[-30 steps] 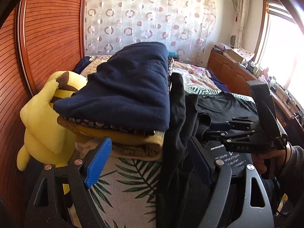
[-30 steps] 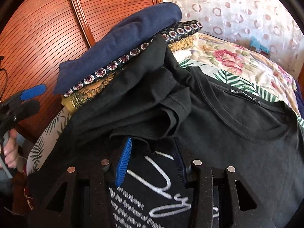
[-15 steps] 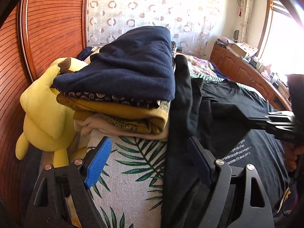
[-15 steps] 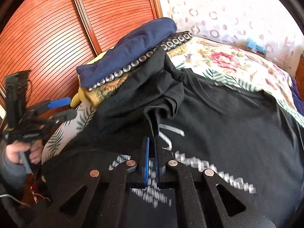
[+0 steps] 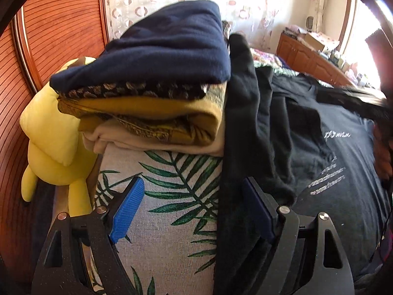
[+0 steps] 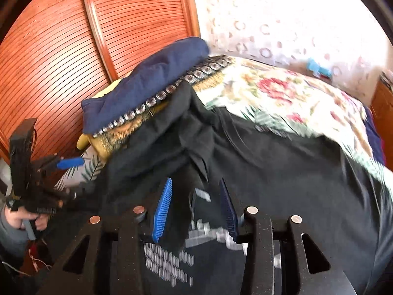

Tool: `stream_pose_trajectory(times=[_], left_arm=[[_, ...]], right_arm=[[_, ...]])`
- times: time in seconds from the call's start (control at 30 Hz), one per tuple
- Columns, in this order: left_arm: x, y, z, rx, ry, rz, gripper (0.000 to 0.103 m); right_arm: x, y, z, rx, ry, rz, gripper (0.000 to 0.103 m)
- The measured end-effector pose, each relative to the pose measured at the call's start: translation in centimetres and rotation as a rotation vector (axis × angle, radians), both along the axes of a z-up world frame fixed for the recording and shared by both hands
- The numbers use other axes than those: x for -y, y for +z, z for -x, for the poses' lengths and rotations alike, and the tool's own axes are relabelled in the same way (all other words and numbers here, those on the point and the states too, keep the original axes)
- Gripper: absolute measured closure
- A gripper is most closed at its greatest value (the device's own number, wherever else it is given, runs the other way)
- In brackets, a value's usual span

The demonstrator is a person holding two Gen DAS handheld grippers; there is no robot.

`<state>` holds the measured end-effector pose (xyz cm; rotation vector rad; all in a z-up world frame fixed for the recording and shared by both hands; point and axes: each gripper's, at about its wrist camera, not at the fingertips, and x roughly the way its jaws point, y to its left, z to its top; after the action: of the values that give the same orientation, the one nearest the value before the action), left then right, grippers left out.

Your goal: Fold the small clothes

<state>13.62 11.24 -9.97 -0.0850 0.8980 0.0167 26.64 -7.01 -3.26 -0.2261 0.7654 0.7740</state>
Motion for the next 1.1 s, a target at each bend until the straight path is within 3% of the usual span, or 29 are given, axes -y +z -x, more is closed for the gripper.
stream_pose_trajectory(times=[0.27,0.3,0.33,0.53,0.83,0.97,1.1], left_arm=[[0.6,-0.2,-0.3,-0.008,-0.004,-0.034,0.013],[0.6,-0.2,-0.4,-0.009,-0.004,-0.035,0.013],[0.7,-0.2,-0.4,-0.009,-0.004,-0.036,0.013],[0.7,-0.2,-0.3,-0.007,-0.004,-0.034,0.013],[0.7,0.1,-0.4,-0.012,0.006,-0.046,0.013],[1.0,2.2,-0.2,0.048,0.038,-0.050,0.013],[3.0,4.5,-0.9,0.097,-0.004,-0.029,0.013]], right_arm=[[-6.5,-5.0,-5.0,0.022,0.059,0.173,0.062],[-6.6,-5.1,-5.4,0.023,0.060,0.170,0.067],[-6.3,-5.0,-5.6,0.029,0.053,0.157,0.080],[-1.5,-4.1,-8.8,0.067,-0.200,0.110,0.085],[3.6,-1.6,-6.3,0.075,-0.202,0.001,0.085],[7.6,-0.8,-3.5,0.098,-0.211,-0.019,0.084],[12.1,-1.2,-1.4,0.106,-0.264,-0.036,0.076]])
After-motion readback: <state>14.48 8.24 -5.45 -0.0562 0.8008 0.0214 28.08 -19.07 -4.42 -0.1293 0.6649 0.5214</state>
